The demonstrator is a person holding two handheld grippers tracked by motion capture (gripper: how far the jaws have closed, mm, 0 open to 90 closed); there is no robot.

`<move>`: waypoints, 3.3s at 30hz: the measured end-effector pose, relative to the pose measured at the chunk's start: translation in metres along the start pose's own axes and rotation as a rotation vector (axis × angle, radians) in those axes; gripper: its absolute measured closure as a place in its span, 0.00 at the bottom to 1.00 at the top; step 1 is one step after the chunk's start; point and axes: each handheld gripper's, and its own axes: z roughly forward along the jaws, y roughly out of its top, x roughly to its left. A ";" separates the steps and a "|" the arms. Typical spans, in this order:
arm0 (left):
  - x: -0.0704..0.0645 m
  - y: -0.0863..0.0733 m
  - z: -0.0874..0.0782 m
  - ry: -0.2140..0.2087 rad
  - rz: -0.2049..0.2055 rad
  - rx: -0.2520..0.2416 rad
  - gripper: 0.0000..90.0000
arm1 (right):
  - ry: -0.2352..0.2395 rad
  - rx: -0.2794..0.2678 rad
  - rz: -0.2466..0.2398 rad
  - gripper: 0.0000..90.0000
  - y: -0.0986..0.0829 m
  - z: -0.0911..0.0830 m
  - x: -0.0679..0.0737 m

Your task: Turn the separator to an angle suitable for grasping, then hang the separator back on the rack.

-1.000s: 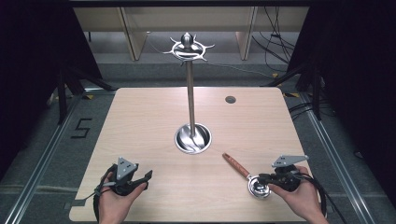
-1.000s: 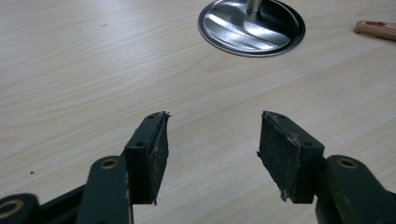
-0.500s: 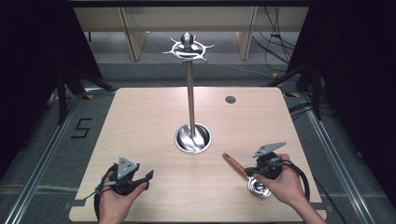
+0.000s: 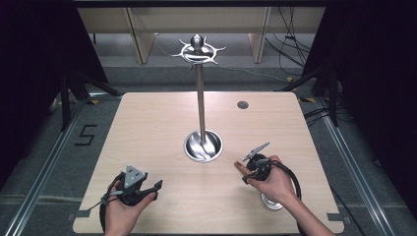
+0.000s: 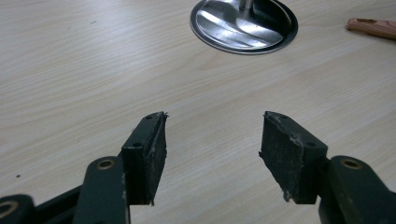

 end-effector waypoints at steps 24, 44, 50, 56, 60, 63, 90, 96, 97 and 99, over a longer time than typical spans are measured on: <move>0.001 -0.001 0.001 0.002 0.008 0.012 0.43 | -0.092 0.078 0.066 1.00 0.004 0.013 -0.020; 0.002 0.000 0.000 -0.008 0.027 0.025 0.43 | -0.216 0.167 0.153 1.00 0.002 -0.009 -0.056; -0.001 0.000 0.001 -0.009 -0.001 0.002 0.43 | -0.224 0.280 0.144 1.00 -0.019 -0.011 -0.065; -0.001 0.000 0.003 -0.016 -0.012 0.002 0.43 | -0.197 0.305 0.159 1.00 -0.036 -0.013 -0.068; 0.000 0.000 0.002 -0.016 0.004 0.005 0.43 | -0.171 0.314 0.159 1.00 -0.040 -0.013 -0.064; -0.001 0.000 0.002 -0.017 -0.007 0.001 0.43 | -0.132 0.318 0.171 1.00 -0.041 -0.014 -0.058; 0.000 0.000 0.002 -0.032 -0.024 0.006 0.40 | -0.093 0.180 0.288 0.65 0.002 -0.022 -0.042; 0.000 0.002 0.001 -0.035 0.010 0.023 0.40 | -0.077 0.226 0.299 0.65 0.015 -0.009 -0.037; 0.000 0.001 0.001 -0.039 0.006 0.023 0.40 | -0.074 0.247 0.307 0.66 0.020 -0.006 -0.034; -0.001 0.000 0.003 -0.039 -0.013 0.008 0.40 | -0.086 0.257 0.314 0.66 0.024 -0.003 -0.032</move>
